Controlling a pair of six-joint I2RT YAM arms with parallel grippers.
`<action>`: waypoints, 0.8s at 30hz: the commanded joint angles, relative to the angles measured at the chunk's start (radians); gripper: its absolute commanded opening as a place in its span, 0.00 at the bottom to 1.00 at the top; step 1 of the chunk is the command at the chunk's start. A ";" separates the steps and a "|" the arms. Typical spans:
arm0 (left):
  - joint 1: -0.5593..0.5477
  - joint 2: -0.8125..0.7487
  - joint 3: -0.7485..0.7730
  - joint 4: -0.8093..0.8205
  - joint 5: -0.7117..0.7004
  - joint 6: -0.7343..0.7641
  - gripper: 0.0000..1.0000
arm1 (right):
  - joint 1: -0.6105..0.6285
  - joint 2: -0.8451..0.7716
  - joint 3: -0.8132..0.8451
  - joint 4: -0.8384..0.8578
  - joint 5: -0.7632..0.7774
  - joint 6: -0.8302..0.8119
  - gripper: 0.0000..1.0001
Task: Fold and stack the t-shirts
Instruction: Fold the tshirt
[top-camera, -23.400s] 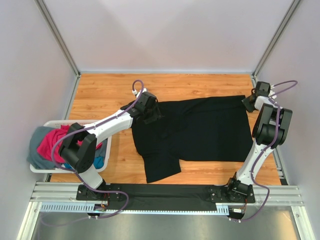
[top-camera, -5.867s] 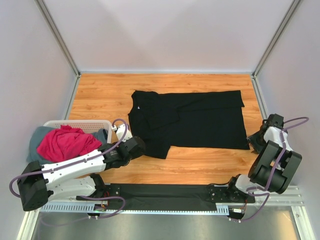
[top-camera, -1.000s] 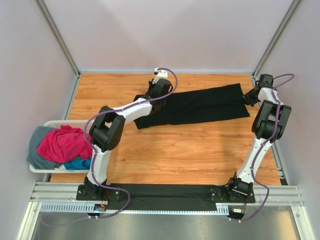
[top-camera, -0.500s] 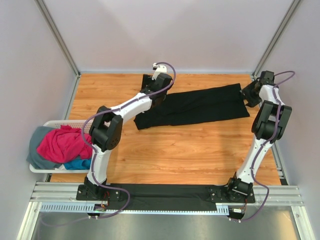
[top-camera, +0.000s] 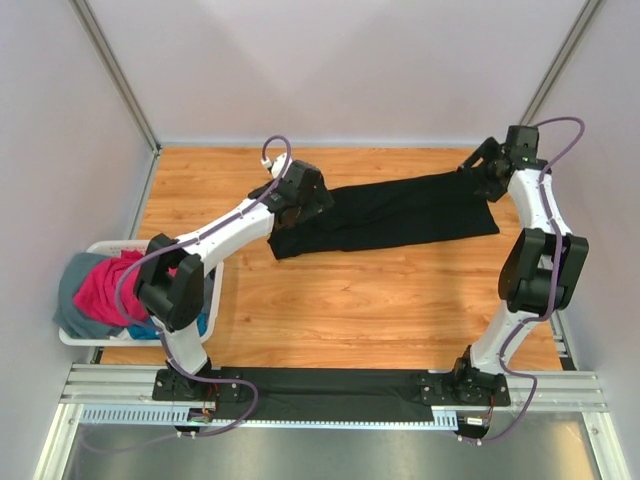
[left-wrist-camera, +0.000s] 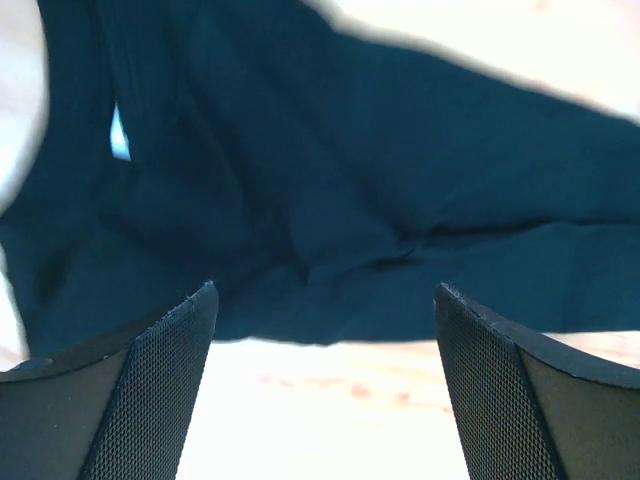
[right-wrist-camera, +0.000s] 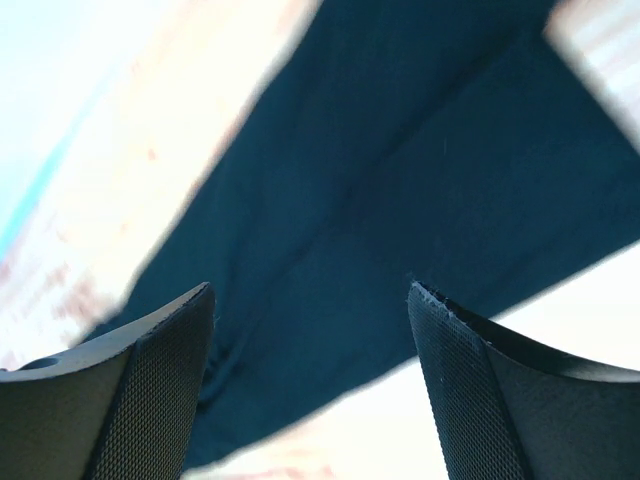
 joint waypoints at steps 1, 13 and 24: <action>-0.002 0.013 -0.071 0.087 0.106 -0.222 0.94 | 0.005 -0.034 -0.108 0.033 -0.029 0.006 0.80; -0.002 0.169 -0.002 0.130 0.117 -0.361 0.91 | 0.007 -0.020 -0.153 0.041 -0.044 0.017 0.79; -0.004 0.271 0.126 0.039 0.087 -0.390 0.88 | 0.008 0.023 -0.116 0.023 -0.040 0.014 0.78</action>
